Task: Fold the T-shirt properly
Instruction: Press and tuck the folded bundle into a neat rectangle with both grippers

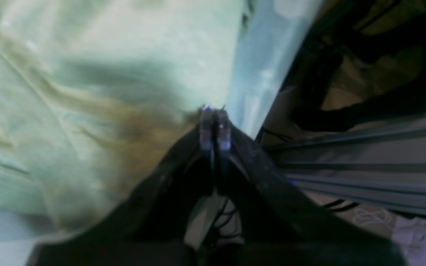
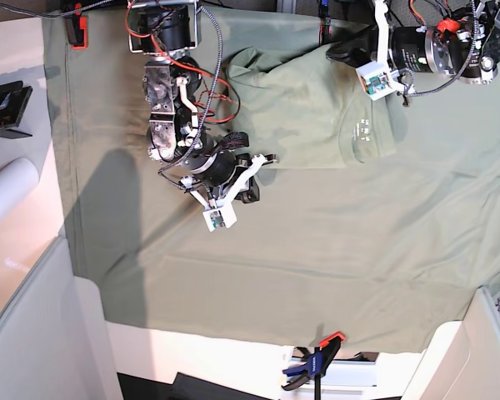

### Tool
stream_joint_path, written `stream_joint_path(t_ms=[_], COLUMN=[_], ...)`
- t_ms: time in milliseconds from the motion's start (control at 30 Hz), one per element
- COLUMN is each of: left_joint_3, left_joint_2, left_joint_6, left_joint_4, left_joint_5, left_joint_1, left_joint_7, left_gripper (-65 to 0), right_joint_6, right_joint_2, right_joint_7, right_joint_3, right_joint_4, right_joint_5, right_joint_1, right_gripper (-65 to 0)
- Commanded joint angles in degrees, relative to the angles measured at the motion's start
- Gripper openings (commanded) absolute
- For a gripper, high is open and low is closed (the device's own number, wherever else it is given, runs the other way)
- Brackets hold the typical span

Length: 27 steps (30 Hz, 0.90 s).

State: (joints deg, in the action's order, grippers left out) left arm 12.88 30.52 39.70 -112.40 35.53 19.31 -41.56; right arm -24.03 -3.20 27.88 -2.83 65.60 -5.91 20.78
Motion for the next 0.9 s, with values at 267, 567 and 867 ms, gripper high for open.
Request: stream_joint_path(t_ms=[267, 567, 867], left_joint_3=[-0.4, -0.4, -0.4], left_joint_2=[0.9, 1.1, 1.1], left_joint_6=[0.3, 0.3, 0.3], left_joint_4=[5.5, 7.5, 17.4], left_joint_5=[-5.1, -10.4, -12.2], left_joint_1=[-0.3, -1.6, -9.6], left_joint_7=[5.4, 8.6, 10.6], left_gripper=[-65.0, -65.0, -65.0], right_joint_6=[-0.3, -0.4, -0.4], right_joint_2=[-0.3, -0.3, 3.6], right_joint_7=[-2.1, 2.7, 5.8], right_joint_3=[-5.4, -5.4, -5.4], right_joint_4=[1.1, 1.2, 5.4], right_joint_5=[-0.5, -0.5, -4.5], right_joint_1=[1.9, 1.4, -1.8], right_gripper=[-65.0, -65.0, -65.0])
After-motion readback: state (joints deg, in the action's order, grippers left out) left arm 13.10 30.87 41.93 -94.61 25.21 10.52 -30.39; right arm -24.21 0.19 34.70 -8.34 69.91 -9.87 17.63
